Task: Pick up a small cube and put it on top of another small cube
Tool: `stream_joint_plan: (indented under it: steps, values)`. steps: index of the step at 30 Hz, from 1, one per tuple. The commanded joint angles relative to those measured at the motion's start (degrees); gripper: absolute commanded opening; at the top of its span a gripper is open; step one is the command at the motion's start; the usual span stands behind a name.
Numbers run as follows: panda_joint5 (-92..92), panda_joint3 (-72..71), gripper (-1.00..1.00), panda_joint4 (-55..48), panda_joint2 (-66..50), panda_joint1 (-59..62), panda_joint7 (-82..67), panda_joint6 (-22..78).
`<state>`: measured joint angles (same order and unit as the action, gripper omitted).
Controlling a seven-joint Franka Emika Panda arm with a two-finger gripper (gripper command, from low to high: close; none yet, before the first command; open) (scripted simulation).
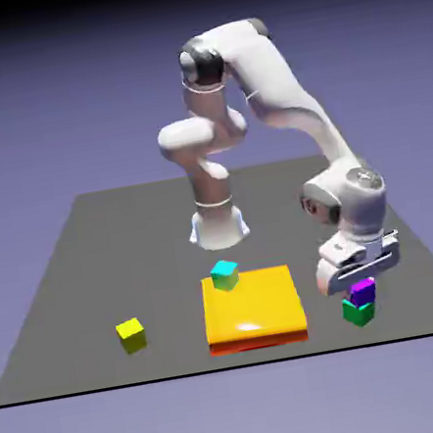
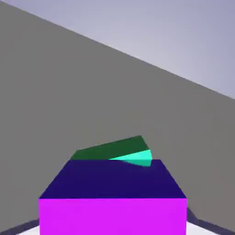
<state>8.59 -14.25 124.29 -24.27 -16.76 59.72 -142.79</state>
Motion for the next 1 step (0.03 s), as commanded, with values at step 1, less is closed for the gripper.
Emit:
stream_joint_plan:
  steps: [1]
  values:
    - [-0.83,-0.61,1.0,-0.15,2.08,0.47,-0.56,2.17]
